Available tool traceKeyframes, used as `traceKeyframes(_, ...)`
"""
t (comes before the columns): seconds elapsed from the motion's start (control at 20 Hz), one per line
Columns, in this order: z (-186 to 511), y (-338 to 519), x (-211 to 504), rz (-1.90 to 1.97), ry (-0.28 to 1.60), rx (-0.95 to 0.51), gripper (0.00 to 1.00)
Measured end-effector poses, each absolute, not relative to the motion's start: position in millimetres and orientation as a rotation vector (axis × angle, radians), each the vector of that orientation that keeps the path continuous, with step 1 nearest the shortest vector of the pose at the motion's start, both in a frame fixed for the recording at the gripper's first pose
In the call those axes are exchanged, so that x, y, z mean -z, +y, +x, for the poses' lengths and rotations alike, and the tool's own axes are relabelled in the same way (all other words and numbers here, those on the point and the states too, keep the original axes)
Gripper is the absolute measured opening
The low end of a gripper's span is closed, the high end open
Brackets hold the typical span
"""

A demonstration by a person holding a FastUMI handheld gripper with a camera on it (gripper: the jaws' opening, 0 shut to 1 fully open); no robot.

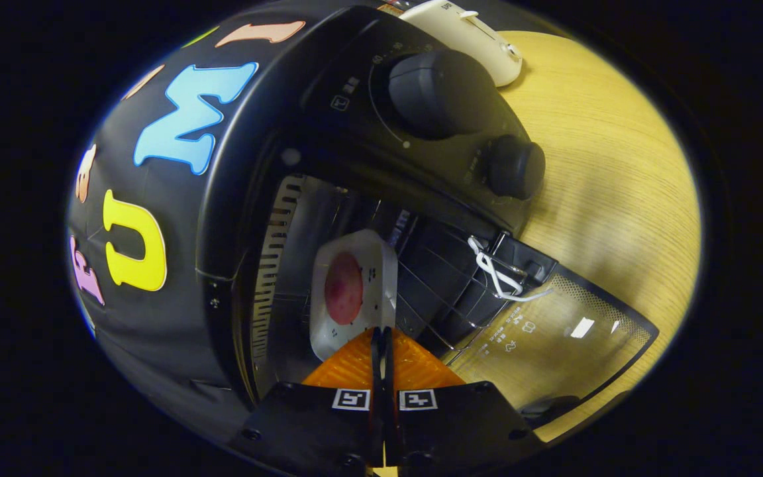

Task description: Open the toaster oven, put the food inside, and close the toaster oven door.

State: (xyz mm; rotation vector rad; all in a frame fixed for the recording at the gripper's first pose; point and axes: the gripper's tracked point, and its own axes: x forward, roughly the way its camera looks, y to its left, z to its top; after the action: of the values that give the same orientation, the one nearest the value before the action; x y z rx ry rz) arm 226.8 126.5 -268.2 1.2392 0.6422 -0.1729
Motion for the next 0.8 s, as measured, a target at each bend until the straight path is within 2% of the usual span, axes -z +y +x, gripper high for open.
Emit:
traceKeyframes(0.25, 216, 127, 257, 1.209, 0.618, 0.132, 0.08)
traceKeyframes(0.35, 205, 132, 253, 1.218, 0.632, 0.097, 0.26)
traceKeyframes(0.4, 200, 130, 251, 1.213, 0.626, 0.097, 0.32)
traceKeyframes(0.55, 183, 131, 243, 1.184, 0.63, 0.078, 0.89)
traceKeyframes(0.6, 179, 132, 239, 1.174, 0.626, 0.065, 0.9)
traceKeyframes(0.7, 168, 132, 230, 1.13, 0.615, 0.043, 0.98)
traceKeyframes(0.8, 160, 126, 227, 1.051, 0.621, 0.046, 0.98)
